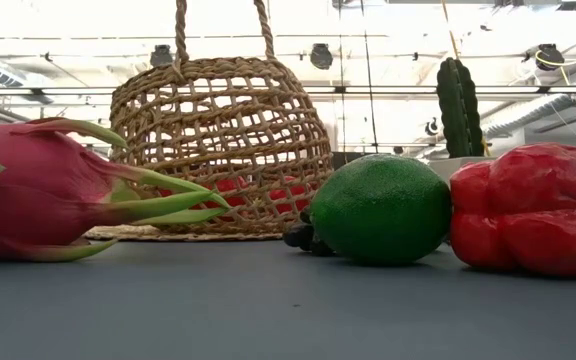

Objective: Build produce basket
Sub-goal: Put the red apple into the basket

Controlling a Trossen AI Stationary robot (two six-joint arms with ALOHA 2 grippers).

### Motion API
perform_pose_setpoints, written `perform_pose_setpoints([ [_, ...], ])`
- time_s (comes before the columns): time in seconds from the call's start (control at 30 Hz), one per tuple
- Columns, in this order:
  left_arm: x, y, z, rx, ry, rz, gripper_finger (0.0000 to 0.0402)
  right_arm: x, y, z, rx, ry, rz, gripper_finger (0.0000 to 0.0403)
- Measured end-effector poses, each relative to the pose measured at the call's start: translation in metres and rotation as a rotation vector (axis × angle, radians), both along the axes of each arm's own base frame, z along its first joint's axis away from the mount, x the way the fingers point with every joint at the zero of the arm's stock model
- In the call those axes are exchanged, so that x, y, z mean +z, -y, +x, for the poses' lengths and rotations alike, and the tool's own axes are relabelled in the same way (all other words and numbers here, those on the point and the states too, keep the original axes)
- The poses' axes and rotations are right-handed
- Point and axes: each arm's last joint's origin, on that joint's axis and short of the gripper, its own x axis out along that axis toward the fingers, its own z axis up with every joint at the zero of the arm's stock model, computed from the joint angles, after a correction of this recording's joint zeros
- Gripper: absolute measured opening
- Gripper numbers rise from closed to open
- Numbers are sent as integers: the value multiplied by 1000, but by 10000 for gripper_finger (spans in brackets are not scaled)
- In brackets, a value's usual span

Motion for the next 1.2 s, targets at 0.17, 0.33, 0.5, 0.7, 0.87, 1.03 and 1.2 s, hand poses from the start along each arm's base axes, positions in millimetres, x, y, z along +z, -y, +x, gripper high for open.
perform_pose_setpoints([
  [0.17, 0, 0, 0, 0, 0, 0, 170, 2, 3, 3, -5, 15, -22, 359],
  [0.33, 0, 0, 0, 0, 0, 0, 170, 11, 13, 11, -32, 86, -13, 359],
  [0.5, 0, 0, 0, 0, 0, 0, 170, 22, 27, 18, -68, 141, -17, 359],
  [0.7, 0, 0, 0, 0, 0, -1, 170, 33, 55, 26, -72, 166, 22, 359],
  [0.87, 0, 0, 0, 0, 2, -1, 170, 43, 82, 30, -104, 192, 39, 359],
  [1.03, 0, 0, 0, 0, 4, -3, 170, 64, 103, 37, -109, 243, 30, 359],
  [1.2, 4, 1, 1, -2, 41, -22, 170, 88, 130, 45, -147, 286, 4, 359],
])
